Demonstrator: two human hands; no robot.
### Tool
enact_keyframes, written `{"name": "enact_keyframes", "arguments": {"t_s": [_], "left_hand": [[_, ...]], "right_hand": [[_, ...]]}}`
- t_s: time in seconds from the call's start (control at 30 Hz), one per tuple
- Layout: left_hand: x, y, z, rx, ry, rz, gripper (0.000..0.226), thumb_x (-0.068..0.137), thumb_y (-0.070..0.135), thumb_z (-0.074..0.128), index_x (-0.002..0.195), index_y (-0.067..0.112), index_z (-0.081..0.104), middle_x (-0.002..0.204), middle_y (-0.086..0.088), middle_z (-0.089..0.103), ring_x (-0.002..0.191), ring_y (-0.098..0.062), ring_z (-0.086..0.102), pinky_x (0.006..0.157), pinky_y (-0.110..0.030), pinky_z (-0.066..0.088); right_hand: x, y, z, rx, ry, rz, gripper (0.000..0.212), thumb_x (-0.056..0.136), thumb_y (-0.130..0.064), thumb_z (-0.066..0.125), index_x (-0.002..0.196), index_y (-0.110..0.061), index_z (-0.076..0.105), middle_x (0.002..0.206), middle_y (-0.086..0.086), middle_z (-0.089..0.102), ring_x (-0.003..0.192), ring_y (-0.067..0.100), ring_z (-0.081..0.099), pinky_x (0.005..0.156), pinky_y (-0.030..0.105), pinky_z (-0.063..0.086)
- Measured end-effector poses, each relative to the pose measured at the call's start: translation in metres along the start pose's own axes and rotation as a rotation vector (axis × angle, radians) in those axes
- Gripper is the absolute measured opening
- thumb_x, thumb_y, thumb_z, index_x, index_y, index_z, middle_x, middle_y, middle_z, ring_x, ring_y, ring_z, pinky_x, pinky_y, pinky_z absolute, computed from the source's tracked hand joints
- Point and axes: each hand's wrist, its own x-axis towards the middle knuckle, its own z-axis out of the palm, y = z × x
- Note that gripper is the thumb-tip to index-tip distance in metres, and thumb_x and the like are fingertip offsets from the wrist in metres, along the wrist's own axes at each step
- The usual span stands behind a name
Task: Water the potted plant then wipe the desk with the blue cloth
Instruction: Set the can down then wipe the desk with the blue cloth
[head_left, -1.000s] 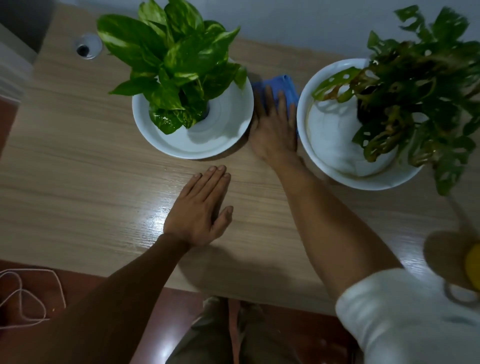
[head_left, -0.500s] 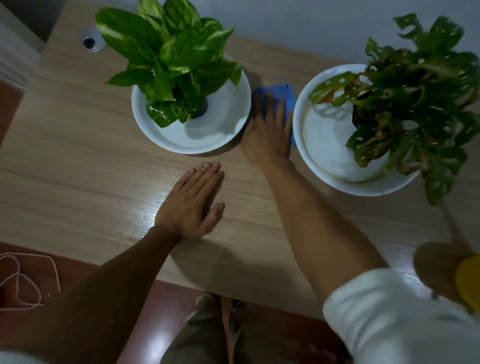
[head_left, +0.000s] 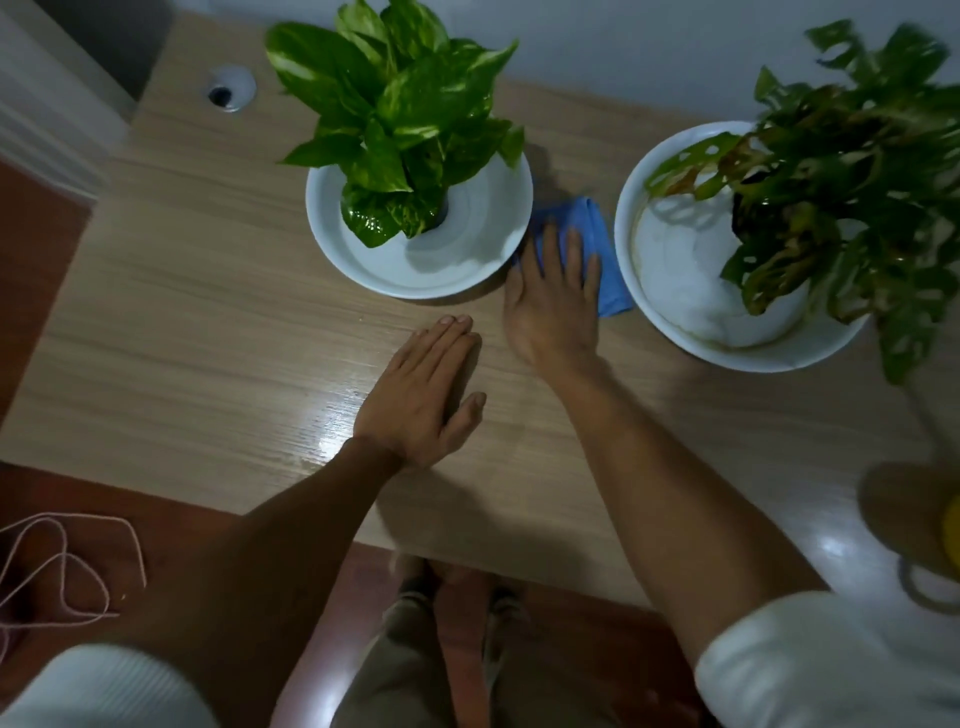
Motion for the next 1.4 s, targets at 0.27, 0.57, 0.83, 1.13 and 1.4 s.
{"name": "enact_keyframes", "arguments": {"t_s": [0.27, 0.57, 0.83, 1.13, 1.4], "left_hand": [[-0.043, -0.038, -0.048, -0.027, 0.056, -0.241, 0.069, 0.1, 0.042, 0.05, 0.156, 0.004, 0.038, 0.165, -0.013, 0.037, 0.155, -0.028, 0.031, 0.127, -0.045, 0.024], [-0.091, -0.167, -0.096, 0.065, -0.014, -0.424, 0.074, 0.102, 0.045, 0.028, 0.164, 0.008, 0.014, 0.174, -0.011, 0.008, 0.162, -0.024, 0.004, 0.132, -0.045, 0.005], [-0.085, -0.241, -0.112, 0.086, -0.024, -0.442, 0.073, 0.105, 0.047, 0.025, 0.165, 0.008, 0.007, 0.174, -0.012, 0.001, 0.162, -0.021, -0.004, 0.132, -0.046, 0.001], [-0.082, -0.255, -0.099, 0.123, 0.055, -0.431, 0.075, 0.104, 0.052, 0.026, 0.165, 0.01, 0.013, 0.175, -0.009, 0.008, 0.162, -0.017, -0.001, 0.132, -0.042, 0.001], [-0.081, -0.259, -0.098, 0.176, 0.082, -0.411, 0.074, 0.104, 0.051, 0.032, 0.163, 0.008, 0.02, 0.173, -0.01, 0.015, 0.162, -0.021, 0.005, 0.131, -0.042, 0.002]], "right_hand": [[-0.097, -0.067, 0.032, -0.012, -0.028, 0.001, 0.063, 0.109, -0.044, 0.013, 0.167, -0.02, 0.013, 0.175, 0.002, 0.011, 0.162, 0.029, 0.001, 0.128, 0.056, 0.005], [-0.105, -0.19, 0.058, 0.006, -0.017, -0.119, 0.063, 0.109, -0.042, 0.018, 0.167, -0.019, 0.011, 0.175, 0.001, 0.009, 0.162, 0.029, 0.004, 0.129, 0.056, 0.008], [-0.031, -0.281, 0.069, 0.01, -0.038, -0.167, 0.062, 0.109, -0.044, 0.013, 0.167, -0.024, 0.006, 0.175, -0.001, 0.008, 0.162, 0.027, 0.002, 0.129, 0.054, 0.003], [0.096, -0.327, 0.057, 0.11, -0.079, 0.01, 0.063, 0.109, -0.044, 0.011, 0.167, -0.022, 0.0, 0.175, 0.002, -0.008, 0.161, 0.027, -0.011, 0.127, 0.053, -0.013], [0.19, -0.332, 0.051, 0.142, 0.022, 0.27, 0.067, 0.108, -0.041, 0.011, 0.166, -0.01, 0.0, 0.173, 0.017, -0.007, 0.159, 0.042, -0.011, 0.127, 0.057, -0.011]]}}
